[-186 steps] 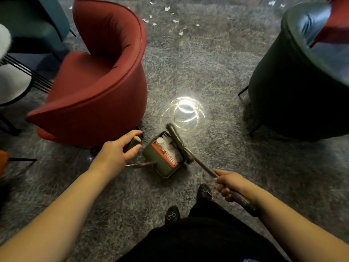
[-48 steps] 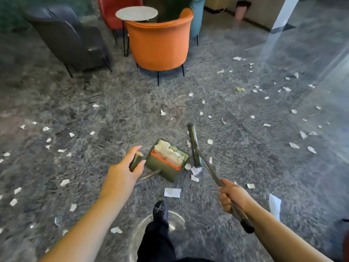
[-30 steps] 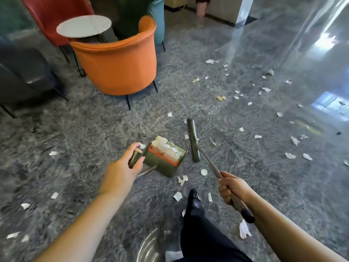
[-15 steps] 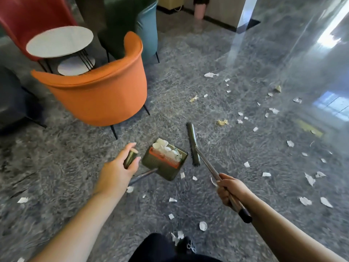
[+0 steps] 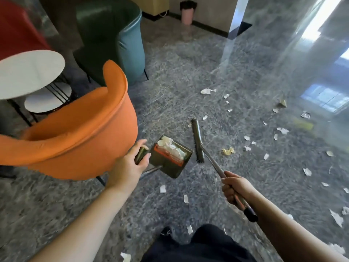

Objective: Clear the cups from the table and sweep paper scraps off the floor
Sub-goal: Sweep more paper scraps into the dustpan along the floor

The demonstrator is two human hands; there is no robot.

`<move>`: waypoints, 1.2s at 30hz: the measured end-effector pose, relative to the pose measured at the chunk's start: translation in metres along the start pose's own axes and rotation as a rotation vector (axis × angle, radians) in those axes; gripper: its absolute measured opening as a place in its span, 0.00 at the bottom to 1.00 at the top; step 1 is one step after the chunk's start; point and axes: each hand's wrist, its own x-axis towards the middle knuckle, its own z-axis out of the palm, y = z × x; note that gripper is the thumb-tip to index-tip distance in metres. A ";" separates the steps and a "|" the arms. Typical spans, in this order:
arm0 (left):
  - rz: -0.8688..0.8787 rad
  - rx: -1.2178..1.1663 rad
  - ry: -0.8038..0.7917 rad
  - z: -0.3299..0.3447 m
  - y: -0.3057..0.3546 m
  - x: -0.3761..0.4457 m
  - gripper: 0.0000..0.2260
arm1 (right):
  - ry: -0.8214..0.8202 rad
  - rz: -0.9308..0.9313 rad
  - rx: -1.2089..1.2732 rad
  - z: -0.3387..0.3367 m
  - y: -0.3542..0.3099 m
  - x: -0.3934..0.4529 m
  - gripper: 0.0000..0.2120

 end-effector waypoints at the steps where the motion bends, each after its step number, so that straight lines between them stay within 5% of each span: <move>1: 0.006 0.000 0.011 0.001 0.002 0.024 0.18 | -0.004 -0.005 0.009 0.004 -0.018 0.011 0.12; 18: -0.005 0.019 0.091 0.105 0.076 0.488 0.19 | 0.022 0.029 0.012 0.008 -0.419 0.275 0.23; 36: 0.013 -0.028 0.072 0.150 0.114 0.950 0.18 | -0.026 -0.043 0.019 0.089 -0.783 0.524 0.13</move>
